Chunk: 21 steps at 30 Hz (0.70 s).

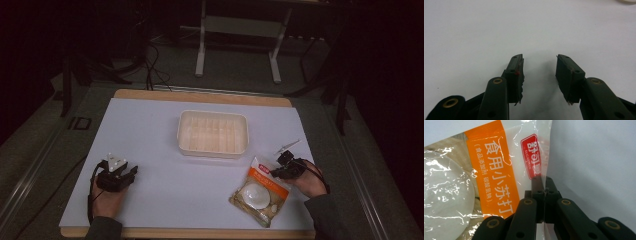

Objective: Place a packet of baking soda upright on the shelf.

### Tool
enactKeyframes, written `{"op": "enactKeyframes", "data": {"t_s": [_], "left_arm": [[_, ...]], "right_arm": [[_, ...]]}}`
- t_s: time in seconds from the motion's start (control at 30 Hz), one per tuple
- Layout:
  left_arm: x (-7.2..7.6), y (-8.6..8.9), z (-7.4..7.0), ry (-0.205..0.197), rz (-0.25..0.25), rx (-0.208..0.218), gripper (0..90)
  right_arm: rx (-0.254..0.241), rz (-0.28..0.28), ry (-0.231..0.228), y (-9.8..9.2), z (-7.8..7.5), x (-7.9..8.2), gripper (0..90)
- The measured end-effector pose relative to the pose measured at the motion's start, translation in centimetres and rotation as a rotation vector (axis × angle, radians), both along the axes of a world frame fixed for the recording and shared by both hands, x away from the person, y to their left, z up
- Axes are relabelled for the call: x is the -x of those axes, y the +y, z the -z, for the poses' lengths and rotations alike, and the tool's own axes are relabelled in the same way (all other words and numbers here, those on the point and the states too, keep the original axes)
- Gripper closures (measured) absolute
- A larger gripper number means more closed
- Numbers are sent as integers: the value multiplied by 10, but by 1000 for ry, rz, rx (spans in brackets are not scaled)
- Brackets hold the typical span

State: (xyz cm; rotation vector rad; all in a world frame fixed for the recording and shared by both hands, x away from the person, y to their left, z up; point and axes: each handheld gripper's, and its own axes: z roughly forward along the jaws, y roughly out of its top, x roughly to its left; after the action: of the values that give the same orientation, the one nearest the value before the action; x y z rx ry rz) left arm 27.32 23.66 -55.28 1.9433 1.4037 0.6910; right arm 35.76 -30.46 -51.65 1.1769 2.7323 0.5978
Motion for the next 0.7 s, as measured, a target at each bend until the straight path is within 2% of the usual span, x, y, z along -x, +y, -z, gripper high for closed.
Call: {"op": "enactKeyframes", "data": {"t_s": [0.1, 0.2, 0.4, 0.53, 0.63, 0.7], "left_arm": [[0, 0, 0, 0, 0, -1, 570], [0, 0, 0, 0, 0, 0, 570], [0, 0, 0, 0, -1, 1, 570], [0, 0, 0, -1, -2, 1, 570], [0, 0, 0, -1, -2, 1, 569], [0, 0, 0, -2, -2, 1, 569]], "right_arm": [[14, -17, -13, 1, -3, 1, 899], [12, -2, -16, 2, -6, 2, 899], [-30, 11, -5, -1, -17, 4, 900], [-43, 1, -6, -1, -24, 7, 900], [-67, 22, 17, -1, -29, 8, 899], [-54, 22, 13, -1, -32, 10, 899]]}}
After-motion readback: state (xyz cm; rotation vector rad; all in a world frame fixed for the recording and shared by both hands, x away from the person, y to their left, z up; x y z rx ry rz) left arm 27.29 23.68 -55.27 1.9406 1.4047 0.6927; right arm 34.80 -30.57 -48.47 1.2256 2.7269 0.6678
